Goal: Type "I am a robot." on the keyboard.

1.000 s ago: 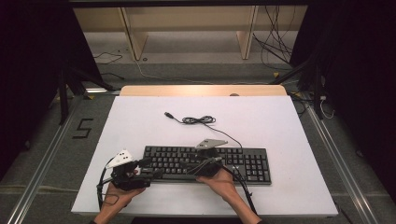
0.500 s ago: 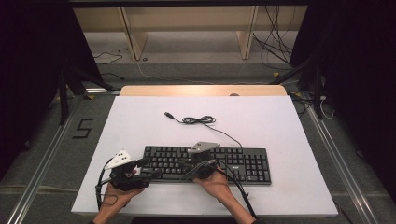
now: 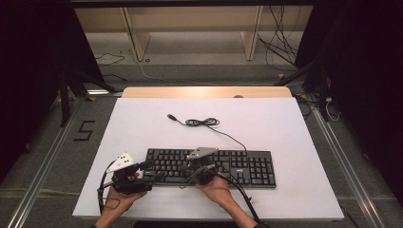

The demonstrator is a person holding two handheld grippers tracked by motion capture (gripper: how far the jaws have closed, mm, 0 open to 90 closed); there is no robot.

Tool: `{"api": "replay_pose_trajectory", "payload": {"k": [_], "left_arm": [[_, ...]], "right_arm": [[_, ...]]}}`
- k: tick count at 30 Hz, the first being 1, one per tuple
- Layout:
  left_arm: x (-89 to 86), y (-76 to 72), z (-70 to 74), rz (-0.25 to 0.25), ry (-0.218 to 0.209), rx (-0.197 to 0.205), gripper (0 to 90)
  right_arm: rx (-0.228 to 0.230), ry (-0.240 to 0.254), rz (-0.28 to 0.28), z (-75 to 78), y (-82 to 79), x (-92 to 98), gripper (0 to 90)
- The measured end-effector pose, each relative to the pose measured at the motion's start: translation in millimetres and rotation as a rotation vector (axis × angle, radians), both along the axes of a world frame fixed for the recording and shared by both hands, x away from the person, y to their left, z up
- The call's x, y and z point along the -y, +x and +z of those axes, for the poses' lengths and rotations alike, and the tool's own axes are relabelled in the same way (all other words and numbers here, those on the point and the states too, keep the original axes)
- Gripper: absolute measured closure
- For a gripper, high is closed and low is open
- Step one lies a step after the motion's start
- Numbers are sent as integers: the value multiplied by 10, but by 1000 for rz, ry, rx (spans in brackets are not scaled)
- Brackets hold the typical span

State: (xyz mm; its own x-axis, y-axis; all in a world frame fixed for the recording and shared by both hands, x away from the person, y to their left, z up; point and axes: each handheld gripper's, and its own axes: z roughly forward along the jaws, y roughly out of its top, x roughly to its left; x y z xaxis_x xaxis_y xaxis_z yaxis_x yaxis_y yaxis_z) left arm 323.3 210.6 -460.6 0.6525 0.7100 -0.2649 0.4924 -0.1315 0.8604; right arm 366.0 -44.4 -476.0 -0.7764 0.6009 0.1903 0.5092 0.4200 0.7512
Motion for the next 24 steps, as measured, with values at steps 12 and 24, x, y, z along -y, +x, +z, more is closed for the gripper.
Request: {"api": "replay_pose_trajectory", "payload": {"k": [12,24], "left_arm": [[3,0,-1,1,0,-1,266],[1,4,-3,1,4,-3,266]], "right_arm": [[-11,-13,5,-42,-2,-21,900],[-17,-29,8,-94,-9,-34,900]]}}
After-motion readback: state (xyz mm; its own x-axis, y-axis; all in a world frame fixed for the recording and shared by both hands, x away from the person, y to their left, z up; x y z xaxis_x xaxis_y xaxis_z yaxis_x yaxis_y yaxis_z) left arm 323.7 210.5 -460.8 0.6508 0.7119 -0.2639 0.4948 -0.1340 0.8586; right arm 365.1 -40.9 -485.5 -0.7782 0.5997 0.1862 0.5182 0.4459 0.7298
